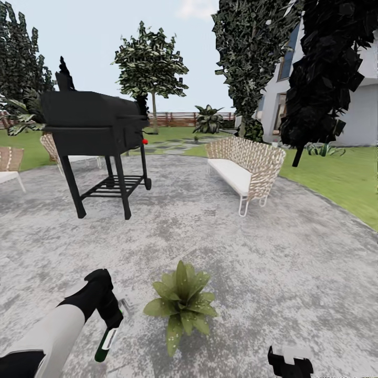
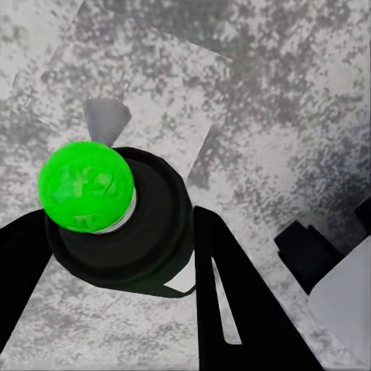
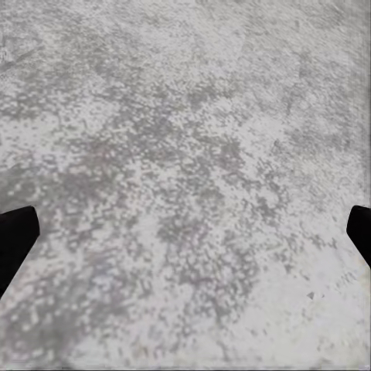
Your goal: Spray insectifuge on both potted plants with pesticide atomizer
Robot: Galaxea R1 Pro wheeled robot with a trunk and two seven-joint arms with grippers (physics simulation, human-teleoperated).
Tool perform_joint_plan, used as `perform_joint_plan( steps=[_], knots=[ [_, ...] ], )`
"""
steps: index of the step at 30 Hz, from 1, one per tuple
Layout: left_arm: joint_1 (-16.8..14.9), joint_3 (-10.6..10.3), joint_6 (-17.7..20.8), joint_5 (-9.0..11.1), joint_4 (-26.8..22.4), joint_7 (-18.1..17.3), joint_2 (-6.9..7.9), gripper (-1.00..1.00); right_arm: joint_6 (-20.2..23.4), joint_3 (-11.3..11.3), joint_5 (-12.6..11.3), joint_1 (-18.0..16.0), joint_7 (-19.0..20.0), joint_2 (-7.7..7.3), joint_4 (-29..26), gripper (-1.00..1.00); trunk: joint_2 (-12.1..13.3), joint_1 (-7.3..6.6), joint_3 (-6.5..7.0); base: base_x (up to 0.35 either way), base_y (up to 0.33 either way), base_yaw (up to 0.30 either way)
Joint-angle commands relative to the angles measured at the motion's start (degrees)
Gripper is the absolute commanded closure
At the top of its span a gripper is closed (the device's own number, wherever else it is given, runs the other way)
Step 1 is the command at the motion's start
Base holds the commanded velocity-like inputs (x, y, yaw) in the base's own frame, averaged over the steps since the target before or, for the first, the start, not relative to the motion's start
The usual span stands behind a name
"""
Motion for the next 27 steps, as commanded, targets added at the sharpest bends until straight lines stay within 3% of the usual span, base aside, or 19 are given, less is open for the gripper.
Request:
perform_joint_plan(
  steps=[1,7,13,14,16,18,21,22,27],
  knots=[
    [0.07,0.14,0.54,-0.25,-0.09,-0.35,-0.02,1.00,-0.17,-0.47,0.61,-0.05,-0.20,0.03,0.08,-1.00,-0.02,-0.01,-0.06,0.003,0.340,-0.034],
    [0.27,0.19,0.46,-0.22,-0.09,-0.36,-0.03,1.00,-0.13,-0.47,0.52,-0.05,-0.20,0.06,0.08,-1.00,-0.02,-0.01,-0.06,-0.024,0.341,-0.217],
    [0.40,0.34,0.46,-0.16,-0.09,-0.39,-0.12,1.00,-0.18,-0.93,0.51,-0.05,-0.20,0.04,0.01,-1.00,-0.02,-0.01,-0.06,0.189,0.285,-0.266],
    [0.42,0.35,0.46,-0.16,-0.09,-0.40,-0.15,1.00,-0.20,-1.91,0.51,-0.05,-0.22,0.01,0.00,-1.00,-0.02,-0.01,-0.06,0.243,0.253,-0.249],
    [0.49,0.37,0.42,-0.16,-0.09,-0.39,-0.26,1.00,-0.25,-7.29,0.62,-0.05,-0.17,-0.08,-0.01,-1.00,-0.02,-0.01,-0.06,0.283,0.188,-0.084],
    [0.59,0.32,0.38,-0.16,-0.09,-0.40,-0.28,1.00,-0.24,-9.31,0.72,-0.05,-0.02,-0.68,0.03,-1.00,-0.02,-0.01,-0.06,0.312,0.055,-0.021],
    [0.68,-1.22,0.38,-0.16,-0.09,-0.37,-0.17,1.00,-0.22,-9.75,0.74,-0.05,0.10,-0.83,0.05,-1.00,-0.02,-0.01,-0.06,0.111,0.010,-0.004],
    [0.72,-2.98,0.43,-0.16,-0.09,-0.36,-0.12,1.00,-0.27,-10.02,0.67,-0.05,-0.10,-0.57,-0.01,-1.00,-0.02,-0.01,-0.06,0.005,0.000,0.000],
    [0.61,-3.10,0.46,-0.12,-0.09,-0.43,-0.11,1.00,-0.17,-10.24,0.43,-0.05,-0.12,-0.69,-0.01,-1.00,-0.02,-0.01,0.00,-0.067,0.057,-0.220]
  ],
)
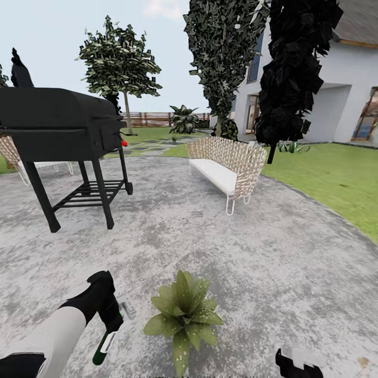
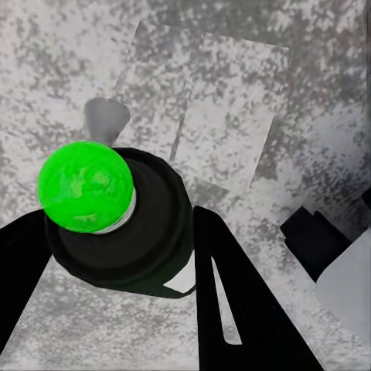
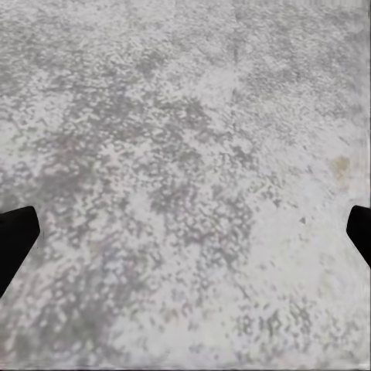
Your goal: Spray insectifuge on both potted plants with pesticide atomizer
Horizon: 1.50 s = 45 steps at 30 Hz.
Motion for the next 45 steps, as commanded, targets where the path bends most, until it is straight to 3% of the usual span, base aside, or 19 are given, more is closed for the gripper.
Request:
perform_joint_plan(
  steps=[1,14,21,38,40,42,44,45],
  knots=[
    [-0.01,-0.13,0.61,-0.03,-0.11,-0.35,0.04,1.00,-0.14,-0.46,0.60,-0.06,-0.23,0.00,0.08,-1.00,-0.03,-0.03,-0.05,-0.204,0.188,-0.296],
    [-0.38,-0.11,0.71,0.19,-0.11,-0.44,0.04,1.00,-0.12,-0.41,0.61,-0.06,-0.23,0.00,0.08,-1.00,-0.03,-0.03,-0.05,-0.272,0.183,-0.299],
    [-0.72,-0.11,0.74,0.21,-0.92,-2.96,-0.03,1.00,-0.12,-0.46,0.67,-0.06,-0.23,0.04,0.08,-1.00,-0.03,-0.03,-0.06,-0.260,0.207,-0.218],
    [-0.58,0.01,0.58,0.33,-1.08,-3.36,-0.09,1.00,-0.12,-0.49,0.65,-0.06,-0.23,-0.08,0.08,-1.00,-0.03,-0.03,0.39,0.146,0.290,-0.199],
    [-0.65,-0.66,-0.44,0.28,-1.12,-4.07,-0.28,1.00,-0.12,-0.50,0.67,-0.06,-0.23,-0.09,0.08,-1.00,-0.03,-0.03,0.45,0.278,0.154,-0.287],
    [-0.76,-1.54,-2.84,0.03,-1.73,-5.99,-1.59,1.00,-0.12,-0.50,0.68,-0.06,-0.23,-0.09,0.08,-1.00,-0.03,-0.03,0.50,0.133,0.068,-0.289],
    [-2.05,-3.97,-4.24,-1.60,-3.52,-10.76,-2.79,1.00,-0.12,-0.50,0.69,-0.06,-0.23,-0.09,0.08,-1.00,-0.03,-0.03,0.54,0.026,0.013,-0.291],
    [-3.45,-6.35,-4.47,-3.61,-4.12,-15.35,-2.84,1.00,-0.12,-0.50,0.69,-0.06,-0.23,-0.09,0.08,-1.00,-0.03,-0.03,0.56,0.005,0.002,-0.292]
  ],
)
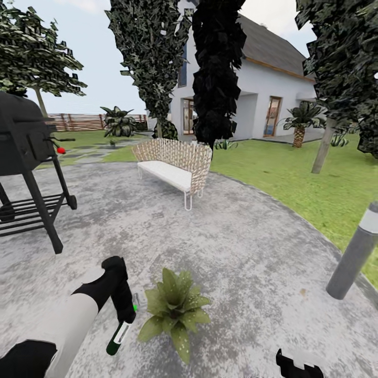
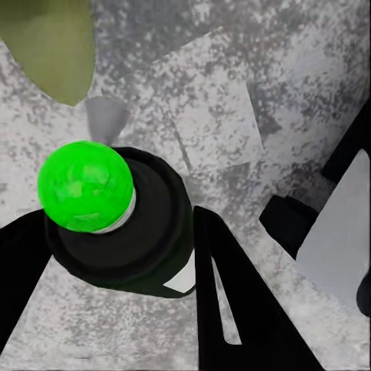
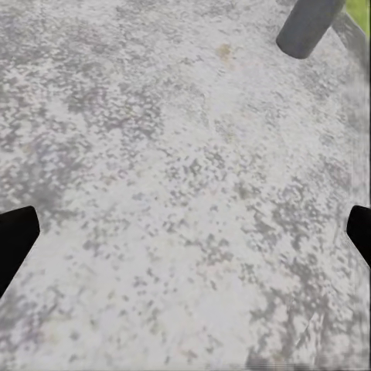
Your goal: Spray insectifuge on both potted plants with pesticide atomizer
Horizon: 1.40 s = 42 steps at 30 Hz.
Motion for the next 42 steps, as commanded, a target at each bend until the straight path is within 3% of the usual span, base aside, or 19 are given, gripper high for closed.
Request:
perform_joint_plan(
  steps=[1,4,14,16,20,26,29,31,34,36,37,39,41,42],
  knots=[
    [-0.33,-1.00,0.50,-0.99,-0.26,-2.33,0.20,1.00,-0.14,-0.43,0.60,-0.06,-0.21,0.01,0.08,-1.00,-0.02,-0.01,-0.06,0.002,0.001,-0.292],
    [0.12,-1.18,0.15,-2.56,-0.42,-3.88,2.30,1.00,-0.14,-0.36,0.60,-0.06,-0.21,0.01,0.09,-1.00,-0.02,-0.01,-0.05,-0.086,0.000,-0.293],
    [0.32,-0.98,0.41,-1.96,-0.37,-3.34,2.54,1.00,-0.14,-0.43,0.60,-0.06,-0.21,0.01,0.09,-1.00,-0.02,-0.01,-0.05,-0.323,0.135,-0.294],
    [0.33,-0.98,0.42,-1.96,-0.35,-3.03,3.19,1.00,-0.14,-0.43,0.60,-0.06,-0.21,0.01,0.09,-1.00,-0.02,-0.01,-0.05,-0.287,0.225,-0.294],
    [0.34,-1.01,0.64,-2.11,0.33,-0.03,4.36,1.00,-0.14,-0.36,0.60,-0.06,-0.21,0.05,0.09,-1.00,-0.02,-0.01,-0.05,-0.142,0.272,-0.150],
    [0.78,-0.98,0.83,-1.80,0.53,3.21,4.17,1.00,-0.14,-0.35,0.60,-0.06,-0.21,0.09,0.09,-1.00,-0.02,-0.01,-0.05,0.109,0.297,-0.009],
    [3.59,-0.92,0.80,-1.45,0.48,5.92,3.60,1.00,-0.14,-0.35,0.60,-0.06,-0.22,0.10,0.09,-1.00,-0.02,-0.01,-0.05,0.240,0.248,-0.001],
    [5.71,-0.90,0.73,0.50,0.49,9.44,2.65,1.00,-0.14,-0.35,0.60,-0.06,-0.21,0.10,0.09,-1.00,-0.02,-0.01,-0.05,0.263,0.224,0.000],
    [10.47,-0.96,0.33,7.07,0.42,16.75,1.04,1.00,-0.14,-0.35,0.60,-0.06,-0.21,0.10,0.09,-1.00,-0.02,-0.01,-0.05,0.127,0.099,0.000],
    [11.24,-0.93,0.28,9.77,0.38,18.89,0.53,1.00,-0.14,-0.35,0.60,-0.06,-0.21,0.10,0.09,-1.00,-0.02,-0.01,-0.05,0.017,0.013,0.000],
    [11.42,-0.99,0.32,11.51,0.38,19.46,-0.48,1.00,-0.14,-0.35,0.60,-0.06,-0.21,0.10,0.09,-1.00,-0.02,-0.01,-0.05,0.006,0.005,0.000],
    [11.52,-1.33,0.87,12.91,0.41,19.83,-2.26,1.00,-0.14,-0.35,0.60,-0.06,-0.21,0.10,0.09,-1.00,-0.02,-0.01,-0.05,0.002,0.001,0.000],
    [11.50,-1.35,1.15,13.14,0.46,19.74,-2.14,1.00,-0.14,-0.35,0.60,-0.06,-0.21,0.10,0.09,-1.00,-0.02,-0.01,-0.05,0.000,0.000,0.000],
    [11.58,-1.29,1.23,13.23,0.50,19.74,-1.39,1.00,-0.14,-0.35,0.60,-0.06,-0.21,0.10,0.09,-1.00,-0.02,-0.01,-0.05,0.000,0.000,0.000]
  ],
)
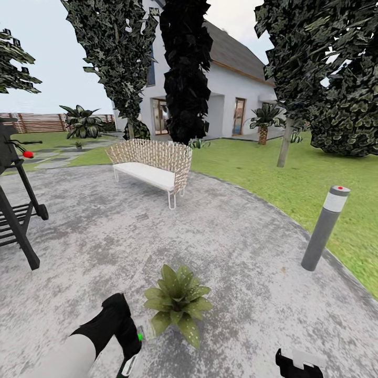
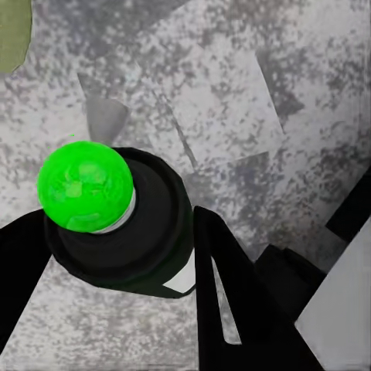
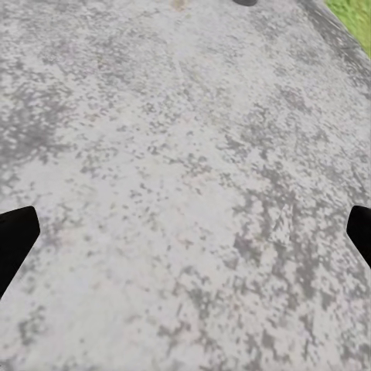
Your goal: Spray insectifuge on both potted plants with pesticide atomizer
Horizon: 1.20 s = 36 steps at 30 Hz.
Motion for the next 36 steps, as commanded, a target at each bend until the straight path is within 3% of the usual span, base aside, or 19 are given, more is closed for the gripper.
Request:
perform_joint_plan(
  steps=[1,4,6,8,10,11,14,23,36],
  knots=[
    [0.03,-0.23,0.57,0.12,-0.09,-0.24,1.13,1.00,-0.15,-0.43,0.60,-0.04,-0.21,0.00,0.07,-1.00,-0.03,-0.01,-0.06,0.000,0.000,0.000],
    [0.10,-0.01,0.49,0.53,-0.07,0.04,6.26,1.00,-0.15,-0.43,0.60,-0.04,-0.21,0.00,0.07,-1.00,-0.03,-0.01,-0.06,0.000,0.000,0.000],
    [0.11,0.05,0.46,0.73,-0.07,0.17,7.01,1.00,-0.15,-0.43,0.60,-0.04,-0.21,0.00,0.07,-1.00,-0.03,-0.01,-0.06,0.000,0.000,-0.099],
    [0.13,0.00,0.49,0.78,-0.10,0.70,6.54,1.00,-0.15,-0.43,0.60,-0.04,-0.21,0.00,0.07,-1.00,-0.03,-0.01,-0.06,0.000,0.000,-0.209],
    [0.12,0.06,1.63,0.41,-0.10,3.11,4.13,1.00,-0.13,-0.43,0.60,-0.04,-0.21,0.00,0.07,-1.00,-0.03,-0.01,-0.06,0.000,0.000,-0.250],
    [-0.03,-0.25,4.61,0.20,-0.13,5.41,1.76,1.00,-0.14,-0.43,0.60,-0.04,-0.21,0.00,0.07,-1.00,-0.03,-0.01,-0.06,0.000,0.000,-0.262],
    [-0.69,-0.35,9.13,0.26,-0.62,5.97,0.10,1.00,-0.15,-0.43,0.60,-0.04,-0.21,0.00,0.07,-1.00,-0.03,-0.01,-0.06,0.000,0.000,-0.247],
    [0.02,-0.20,10.18,0.45,-0.15,5.73,0.80,1.00,-0.21,-0.09,1.03,-0.04,-0.01,-0.16,0.15,-1.00,-0.03,-0.01,-0.06,0.000,0.028,-0.030],
    [0.03,-0.67,10.29,0.36,-0.15,5.75,0.54,1.00,-0.23,-0.52,0.69,-0.04,-0.21,0.18,0.07,-1.00,-0.03,-0.01,-0.69,-0.045,0.291,0.000]
  ],
)
